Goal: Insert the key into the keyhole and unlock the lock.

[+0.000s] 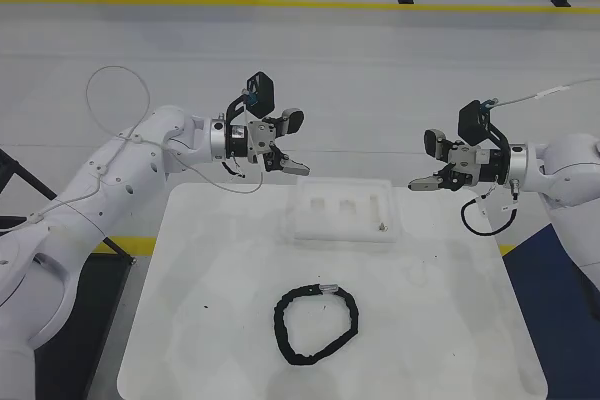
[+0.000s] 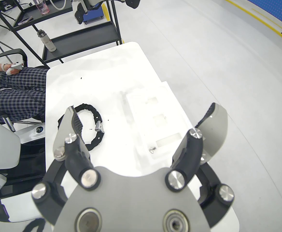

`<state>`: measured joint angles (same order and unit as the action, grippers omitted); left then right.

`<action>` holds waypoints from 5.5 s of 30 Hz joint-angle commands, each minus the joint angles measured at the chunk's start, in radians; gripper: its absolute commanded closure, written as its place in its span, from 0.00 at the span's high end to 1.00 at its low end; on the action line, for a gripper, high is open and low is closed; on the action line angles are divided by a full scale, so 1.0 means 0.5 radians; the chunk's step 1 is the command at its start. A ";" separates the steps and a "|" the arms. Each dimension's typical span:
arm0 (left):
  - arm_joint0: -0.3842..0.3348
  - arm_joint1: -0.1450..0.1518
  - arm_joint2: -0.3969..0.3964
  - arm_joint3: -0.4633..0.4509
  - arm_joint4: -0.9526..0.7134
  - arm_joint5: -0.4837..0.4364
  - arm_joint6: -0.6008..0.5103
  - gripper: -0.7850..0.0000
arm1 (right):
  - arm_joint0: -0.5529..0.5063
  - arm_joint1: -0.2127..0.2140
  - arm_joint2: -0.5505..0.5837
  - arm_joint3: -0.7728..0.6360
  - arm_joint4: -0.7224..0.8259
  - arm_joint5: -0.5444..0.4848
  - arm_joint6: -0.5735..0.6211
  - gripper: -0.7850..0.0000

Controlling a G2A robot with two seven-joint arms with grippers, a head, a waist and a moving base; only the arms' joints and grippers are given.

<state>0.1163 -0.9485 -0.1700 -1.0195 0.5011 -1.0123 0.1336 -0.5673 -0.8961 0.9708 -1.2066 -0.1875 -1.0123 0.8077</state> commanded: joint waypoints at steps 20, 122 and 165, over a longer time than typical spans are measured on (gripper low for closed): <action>0.000 0.000 0.000 0.000 0.000 0.000 0.000 1.00 | 0.000 0.000 0.000 0.000 0.000 0.000 0.000 1.00; 0.000 0.000 0.000 0.000 0.000 0.000 0.000 1.00 | 0.095 -0.611 -0.938 0.760 -0.709 1.351 0.117 0.47; 0.000 0.000 0.000 0.000 0.000 0.000 0.000 1.00 | 0.108 -0.761 -0.855 1.062 -0.885 1.317 0.019 0.12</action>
<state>0.1163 -0.9485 -0.1700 -1.0195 0.5011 -1.0123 0.1336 -0.5130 -1.2752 0.5427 -0.6776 -0.6289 -0.3534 0.8180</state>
